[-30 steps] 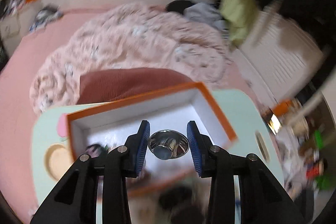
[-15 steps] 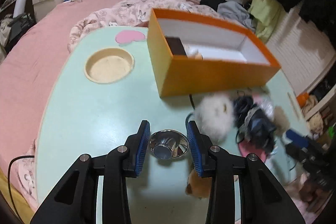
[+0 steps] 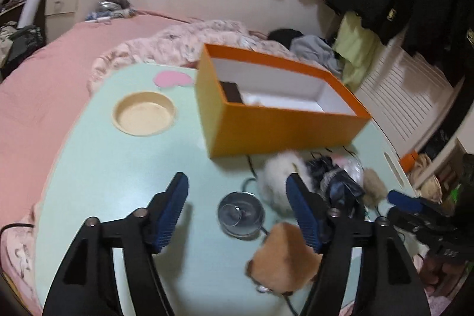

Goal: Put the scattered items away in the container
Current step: 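Grasp the figurine keychain in the box with the right gripper and lift it out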

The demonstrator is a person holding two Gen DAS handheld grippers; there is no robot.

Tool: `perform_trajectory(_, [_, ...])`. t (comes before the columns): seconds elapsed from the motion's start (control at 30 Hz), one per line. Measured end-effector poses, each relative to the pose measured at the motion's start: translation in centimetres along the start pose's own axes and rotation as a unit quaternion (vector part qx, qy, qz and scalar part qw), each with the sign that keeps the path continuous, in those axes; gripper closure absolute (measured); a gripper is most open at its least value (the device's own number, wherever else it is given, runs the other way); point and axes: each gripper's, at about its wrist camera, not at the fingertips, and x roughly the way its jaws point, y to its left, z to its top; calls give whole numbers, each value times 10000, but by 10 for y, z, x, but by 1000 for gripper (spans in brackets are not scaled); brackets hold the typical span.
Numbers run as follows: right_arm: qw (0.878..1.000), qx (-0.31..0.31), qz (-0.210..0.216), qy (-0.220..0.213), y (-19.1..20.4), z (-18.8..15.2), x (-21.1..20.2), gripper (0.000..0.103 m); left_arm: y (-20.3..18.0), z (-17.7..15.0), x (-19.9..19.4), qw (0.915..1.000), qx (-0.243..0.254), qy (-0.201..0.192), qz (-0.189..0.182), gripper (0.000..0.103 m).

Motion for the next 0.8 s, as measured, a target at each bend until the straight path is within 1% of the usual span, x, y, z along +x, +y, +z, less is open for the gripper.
perform_trajectory(0.07, [9995, -315, 21, -77, 18, 29, -2, 47, 6, 2, -2, 9999, -132, -62, -12, 34])
perform_trajectory(0.1, [9993, -358, 114, -10, 26, 47, 2, 47, 8, 2, -4, 9998, -186, -106, -52, 34])
perform_trajectory(0.17, [9989, -221, 398, 137, 36, 82, 15, 47, 8, 3, -5, 9996, -215, -138, -94, 34])
perform_trajectory(0.2, [9982, -93, 515, 305, 41, 104, 31, 47, 9, 3, -6, 9996, -207, -139, -103, 34])
perform_trajectory(0.23, [9976, -33, 500, 470, 43, 117, 45, 47, 10, 2, -8, 9996, -198, -148, -113, 34])
perform_trajectory(0.3, [9949, 25, 287, 969, 46, 143, 86, 52, 11, 1, -10, 9995, -205, -184, -144, 34])
perform_trajectory(0.33, [9912, 50, 181, 1310, 46, 151, 113, 59, 11, 1, -11, 9994, -216, -194, -172, 34])
perform_trajectory(0.37, [9875, 108, 127, 1565, 46, 156, 133, 67, 12, 1, -11, 9993, -226, -199, -199, 34])
perform_trajectory(0.4, [9844, 181, 106, 1750, 45, 157, 147, 69, 13, 0, -13, 9992, -239, -212, -225, 34])
perform_trajectory(0.5, [9760, 361, 28, 2149, 42, 156, 180, 69, 16, -1, -15, 9990, -257, -248, -254, 34])
perform_trajectory(0.57, [9723, 401, 19, 2303, 42, 153, 193, 69, 17, -1, -16, 9989, -268, -271, -259, 34])
perform_trajectory(0.63, [9701, 318, -228, 2394, 43, 149, 205, 68, 19, -2, -17, 9987, -303, -301, -284, 34])
perform_trajectory(0.67, [9678, 261, -280, 2487, 44, 145, 213, 68, 20, -1, -17, 9986, -314, -299, -310, 34])
perform_trajectory(0.73, [9626, 182, -287, 2687, 45, 140, 221, 68, 21, -1, -18, 9984, -334, -296, -336, 34])
perform_trajectory(0.8, [9648, 58, -370, 2601, 46, 140, 222, 68, 22, -2, -19, 9984, -336, -326, -327, 34])
